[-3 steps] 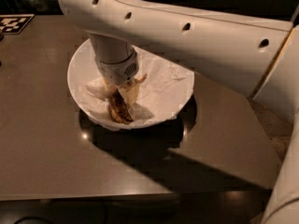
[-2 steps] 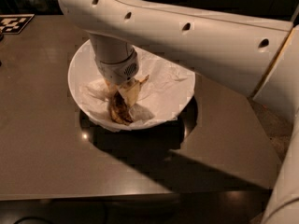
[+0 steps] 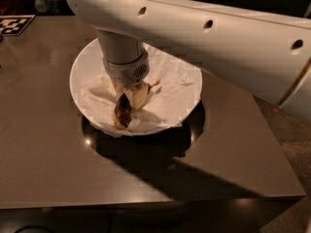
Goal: Pick banana from white bowl
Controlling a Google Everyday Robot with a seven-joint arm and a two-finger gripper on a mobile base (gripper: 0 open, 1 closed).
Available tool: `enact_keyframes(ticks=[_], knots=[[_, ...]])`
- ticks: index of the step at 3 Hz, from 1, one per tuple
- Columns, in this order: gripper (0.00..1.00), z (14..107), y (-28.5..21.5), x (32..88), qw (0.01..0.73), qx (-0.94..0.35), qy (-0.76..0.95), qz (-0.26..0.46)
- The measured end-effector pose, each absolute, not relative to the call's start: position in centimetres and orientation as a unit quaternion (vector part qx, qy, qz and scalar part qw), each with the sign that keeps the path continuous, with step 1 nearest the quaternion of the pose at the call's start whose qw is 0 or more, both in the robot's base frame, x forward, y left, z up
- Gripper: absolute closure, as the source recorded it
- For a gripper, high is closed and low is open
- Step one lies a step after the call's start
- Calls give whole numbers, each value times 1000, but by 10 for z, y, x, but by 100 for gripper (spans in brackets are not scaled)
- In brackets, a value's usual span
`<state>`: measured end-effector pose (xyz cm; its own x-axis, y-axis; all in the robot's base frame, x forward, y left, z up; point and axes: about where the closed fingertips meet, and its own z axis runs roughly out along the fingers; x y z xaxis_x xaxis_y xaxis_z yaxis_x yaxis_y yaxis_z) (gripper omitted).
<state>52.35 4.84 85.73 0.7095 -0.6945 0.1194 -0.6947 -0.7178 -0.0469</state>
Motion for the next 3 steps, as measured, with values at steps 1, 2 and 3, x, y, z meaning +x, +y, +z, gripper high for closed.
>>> enact_keyframes(ticks=[1, 2, 3], knots=[[100, 872, 42, 510, -9, 920, -386, 62], [100, 882, 39, 503, -16, 918, -392, 60], [100, 900, 33, 496, -22, 917, -394, 62]])
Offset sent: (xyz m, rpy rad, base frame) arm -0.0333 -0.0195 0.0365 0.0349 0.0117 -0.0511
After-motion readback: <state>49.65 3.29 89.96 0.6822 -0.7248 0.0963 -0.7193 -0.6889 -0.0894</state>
